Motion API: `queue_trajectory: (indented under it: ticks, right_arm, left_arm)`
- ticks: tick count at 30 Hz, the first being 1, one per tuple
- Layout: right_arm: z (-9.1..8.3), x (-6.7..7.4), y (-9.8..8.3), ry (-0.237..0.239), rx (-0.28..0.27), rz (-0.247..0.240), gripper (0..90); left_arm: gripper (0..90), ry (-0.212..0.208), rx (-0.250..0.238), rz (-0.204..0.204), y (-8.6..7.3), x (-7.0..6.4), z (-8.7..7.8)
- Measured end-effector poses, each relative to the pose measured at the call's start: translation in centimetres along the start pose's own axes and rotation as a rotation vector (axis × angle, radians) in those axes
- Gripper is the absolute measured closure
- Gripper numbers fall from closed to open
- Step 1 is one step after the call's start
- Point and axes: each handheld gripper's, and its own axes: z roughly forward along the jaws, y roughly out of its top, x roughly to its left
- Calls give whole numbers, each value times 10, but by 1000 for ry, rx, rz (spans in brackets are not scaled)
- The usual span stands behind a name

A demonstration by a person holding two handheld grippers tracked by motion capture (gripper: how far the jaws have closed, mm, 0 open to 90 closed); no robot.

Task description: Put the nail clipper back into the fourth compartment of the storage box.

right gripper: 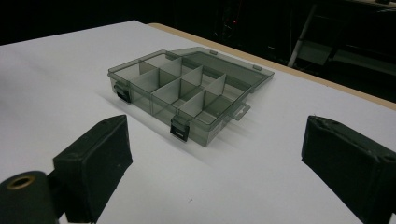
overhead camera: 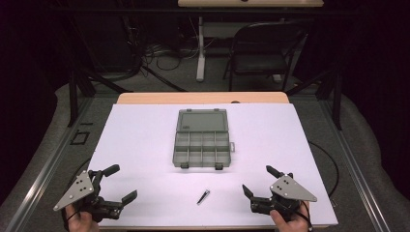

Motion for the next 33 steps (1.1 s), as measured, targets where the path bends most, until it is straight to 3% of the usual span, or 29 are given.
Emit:
queue_trajectory:
  ticks: [10, 16, 20, 27, 33]
  right_arm:
    - [4, 3, 1, -3, 27, -12, 42]
    - [9, 7, 2, 20, 70, -46, 23]
    - [13, 9, 5, 37, 97, -39, 14]
    - [20, 12, 13, 15, 151, -64, 18]
    - [26, 13, 18, 50, 170, -59, 18]
  left_arm:
    - [3, 5, 13, -9, -1, 1, -1]
    - [3, 2, 23, -16, 0, 0, 0]
    - [3, 7, 35, -12, 0, 0, 1]
    - [4, 2, 40, -16, 1, 0, 1]
    - [5, 1, 50, -25, 1, 0, 2]
